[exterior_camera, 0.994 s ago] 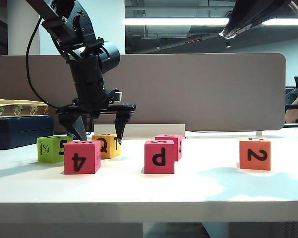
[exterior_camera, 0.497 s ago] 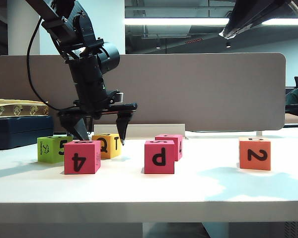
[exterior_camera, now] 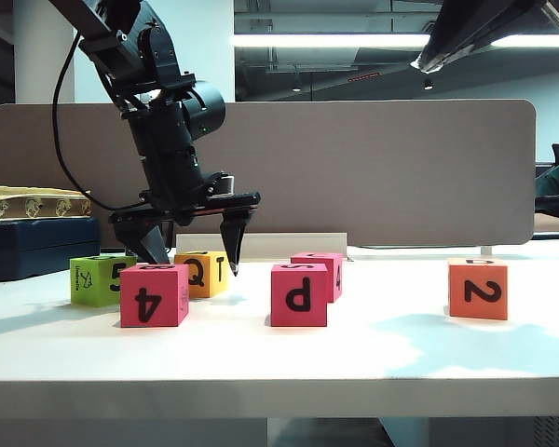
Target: Select the appropriate blocks from the scattered letter blocks on the table and arrange them in a row to spell out "ABCD".
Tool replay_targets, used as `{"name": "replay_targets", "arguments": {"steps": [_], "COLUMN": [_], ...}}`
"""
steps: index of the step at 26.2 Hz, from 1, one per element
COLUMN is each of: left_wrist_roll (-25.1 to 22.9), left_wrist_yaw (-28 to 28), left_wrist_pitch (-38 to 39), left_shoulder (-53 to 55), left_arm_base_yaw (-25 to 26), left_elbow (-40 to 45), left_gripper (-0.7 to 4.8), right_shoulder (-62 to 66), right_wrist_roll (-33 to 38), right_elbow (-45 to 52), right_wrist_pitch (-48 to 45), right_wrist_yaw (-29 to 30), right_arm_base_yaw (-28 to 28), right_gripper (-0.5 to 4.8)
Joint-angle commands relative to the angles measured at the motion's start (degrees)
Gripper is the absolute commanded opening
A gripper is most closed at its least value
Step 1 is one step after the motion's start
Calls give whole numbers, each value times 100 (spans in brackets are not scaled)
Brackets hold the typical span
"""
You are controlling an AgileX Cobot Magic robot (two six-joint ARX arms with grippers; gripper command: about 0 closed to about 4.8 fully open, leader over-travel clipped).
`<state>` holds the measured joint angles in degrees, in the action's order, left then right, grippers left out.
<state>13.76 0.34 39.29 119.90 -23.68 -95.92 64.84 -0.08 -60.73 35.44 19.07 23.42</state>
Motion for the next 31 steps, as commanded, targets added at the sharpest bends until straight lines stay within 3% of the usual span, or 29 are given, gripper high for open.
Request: {"name": "replay_targets", "arguments": {"steps": [1, 10, 13, 16, 19, 31], "left_wrist_roll": [15, 15, 15, -232, -299, -2441], "left_wrist_yaw": [258, 494, 321, -166, -160, 11], "left_wrist_pitch": [-2, 50, 162, 922, 1119, 2168], "left_shoulder": [-17, -17, -31, -153, -356, -1113], "left_arm_base_yaw": [0, 0, 2, 7, 2, -2], "left_elbow": [-15, -15, -26, -428, -577, -579], "left_gripper": [466, 466, 467, 467, 467, 466], "right_shoulder": [-13, -13, -13, -13, -13, -13], "right_wrist_roll": [-22, -22, -22, -22, -22, -24], "right_elbow": [-22, -22, -22, -22, -22, -22], "right_wrist_pitch": [-55, -55, -50, -50, -48, -55], "right_wrist_yaw": [-11, -9, -9, -9, -9, -9], "right_arm_base_yaw": [0, 0, 0, 0, 0, 0], "right_gripper": [-1, -1, -1, -1, -2, -1]}}
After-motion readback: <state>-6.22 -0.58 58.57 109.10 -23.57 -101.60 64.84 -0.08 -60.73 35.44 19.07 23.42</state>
